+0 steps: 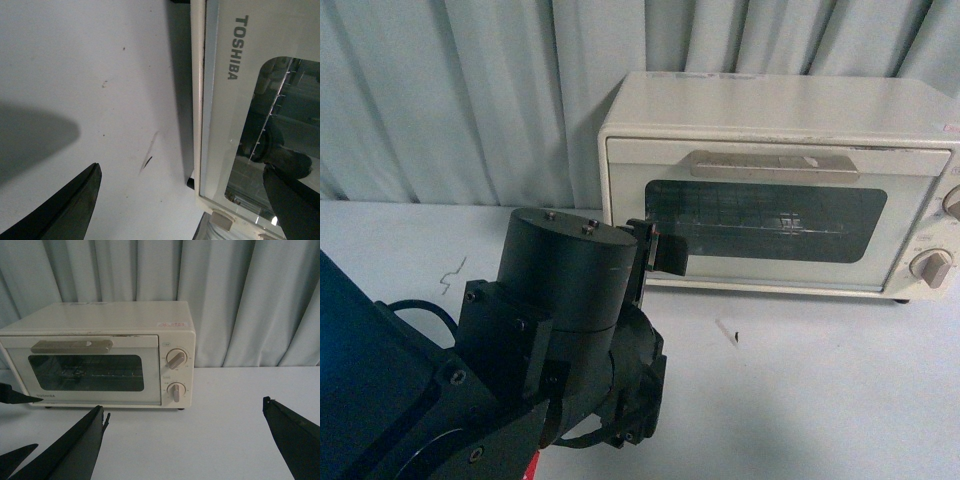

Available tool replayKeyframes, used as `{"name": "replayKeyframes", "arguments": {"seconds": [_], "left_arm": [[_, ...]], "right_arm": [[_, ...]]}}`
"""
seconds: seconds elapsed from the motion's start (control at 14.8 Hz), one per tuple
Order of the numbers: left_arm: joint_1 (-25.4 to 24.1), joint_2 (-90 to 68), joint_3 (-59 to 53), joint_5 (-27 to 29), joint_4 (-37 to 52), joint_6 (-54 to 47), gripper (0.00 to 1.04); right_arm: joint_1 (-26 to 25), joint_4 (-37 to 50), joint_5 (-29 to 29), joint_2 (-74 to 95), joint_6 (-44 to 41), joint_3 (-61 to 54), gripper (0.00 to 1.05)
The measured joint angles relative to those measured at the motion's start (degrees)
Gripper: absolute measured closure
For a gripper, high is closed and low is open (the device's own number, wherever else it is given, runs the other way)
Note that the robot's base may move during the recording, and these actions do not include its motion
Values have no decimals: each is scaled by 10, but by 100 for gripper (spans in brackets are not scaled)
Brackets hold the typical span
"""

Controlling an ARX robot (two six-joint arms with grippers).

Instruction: Open oven

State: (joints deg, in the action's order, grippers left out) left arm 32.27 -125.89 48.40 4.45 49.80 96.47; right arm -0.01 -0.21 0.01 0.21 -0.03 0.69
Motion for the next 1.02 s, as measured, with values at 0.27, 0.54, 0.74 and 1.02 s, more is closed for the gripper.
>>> {"name": "replayKeyframes", "arguments": {"seconds": [0.27,0.54,0.74,1.02], "left_arm": [[-5,-10,18,5,-7,6,7],[-5,-10,17,4,-9,5,7],[-4,-10,17,4,-9,5,7],[-5,-10,17,4,-9,5,7]], "right_arm": [[0,0,0,0,0,0,6],[0,0,0,0,0,0,6],[0,0,0,0,0,0,6],[62,-128,128,66,88,48,6]]}}
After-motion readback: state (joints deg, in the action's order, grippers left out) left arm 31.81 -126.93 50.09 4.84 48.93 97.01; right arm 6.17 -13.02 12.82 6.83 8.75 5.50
